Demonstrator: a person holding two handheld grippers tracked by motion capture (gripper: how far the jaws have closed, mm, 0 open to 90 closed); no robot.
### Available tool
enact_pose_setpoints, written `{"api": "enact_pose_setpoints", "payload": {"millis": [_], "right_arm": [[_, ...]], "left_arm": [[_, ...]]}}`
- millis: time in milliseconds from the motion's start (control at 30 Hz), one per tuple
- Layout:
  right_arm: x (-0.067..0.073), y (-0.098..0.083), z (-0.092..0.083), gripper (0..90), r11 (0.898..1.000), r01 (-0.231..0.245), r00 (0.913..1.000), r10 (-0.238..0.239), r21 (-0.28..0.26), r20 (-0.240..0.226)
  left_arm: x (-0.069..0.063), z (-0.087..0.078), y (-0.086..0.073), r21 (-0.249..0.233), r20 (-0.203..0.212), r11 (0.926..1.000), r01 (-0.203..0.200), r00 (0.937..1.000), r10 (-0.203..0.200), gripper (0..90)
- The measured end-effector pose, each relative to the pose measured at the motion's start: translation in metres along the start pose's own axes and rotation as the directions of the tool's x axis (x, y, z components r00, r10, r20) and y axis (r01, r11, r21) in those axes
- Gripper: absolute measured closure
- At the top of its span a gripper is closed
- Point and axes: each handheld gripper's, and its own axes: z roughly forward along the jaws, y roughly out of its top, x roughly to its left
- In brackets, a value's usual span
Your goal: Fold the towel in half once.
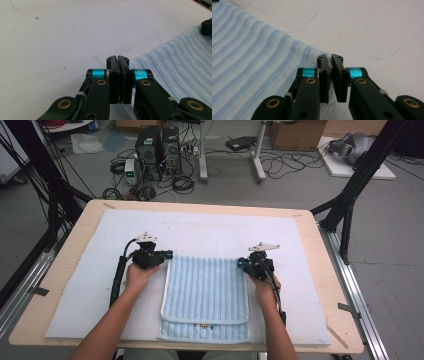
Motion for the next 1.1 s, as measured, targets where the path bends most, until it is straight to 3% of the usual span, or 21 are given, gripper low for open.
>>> {"api": "enact_pose_setpoints", "payload": {"millis": [133,200,333,433,633,867,900,967,1000,1100], "right_arm": [[-0.007,0.011,0.003,84.8,0.999,0.0,1.0,0.0,-0.055,0.002],[-0.01,0.016,0.008,84.8,0.998,0.01,0.9999,-0.009,-0.056,0.01],[-0.013,0.029,0.017,84.8,0.997,0.014,0.9993,-0.011,-0.074,0.035],[-0.016,0.032,0.02,84.8,0.992,0.015,0.9986,-0.009,-0.125,0.052],[-0.02,0.041,0.026,84.7,0.992,0.048,0.9967,-0.039,-0.119,0.071],[-0.018,0.047,0.035,81.8,0.995,0.045,0.9937,-0.036,-0.089,0.106],[-0.018,0.047,0.035,78.1,0.995,0.039,0.9935,-0.029,-0.091,0.11],[-0.016,0.047,0.035,71.7,0.995,0.03,0.9928,-0.019,-0.094,0.118],[-0.016,0.047,0.035,67.3,0.995,0.034,0.9927,-0.023,-0.091,0.119],[-0.016,0.047,0.033,52.6,0.996,0.01,0.9936,0.0,-0.088,0.113]], "left_arm": [[0.011,0.006,0.01,-0.021,0.007,0.9994,0.026,0.9996,-0.026,87.9],[0.016,0.008,0.014,-0.029,0.005,0.9984,0.049,0.9988,-0.049,87.9],[0.024,0.01,0.029,-0.057,0.001,0.9971,0.051,0.9987,-0.051,87.9],[0.029,0.011,0.039,-0.082,0.011,0.9963,0.028,0.9996,-0.028,87.9],[0.033,0.017,0.042,-0.104,-0.003,0.9944,0.017,0.9998,-0.017,87.9],[0.035,0.021,0.038,-0.1,0.005,0.9946,0.026,0.9997,-0.025,87.1],[0.035,0.021,0.038,-0.099,0.012,0.9945,0.035,0.9993,-0.034,85.5],[0.034,0.023,0.038,-0.087,0.009,0.9937,0.071,0.9975,-0.07,68.4],[0.033,0.024,0.037,-0.084,0.012,0.9938,0.073,0.9973,-0.072,60.6],[0.029,0.023,0.035,-0.077,0.024,0.9957,0.052,0.9985,-0.05,53.6]]}}
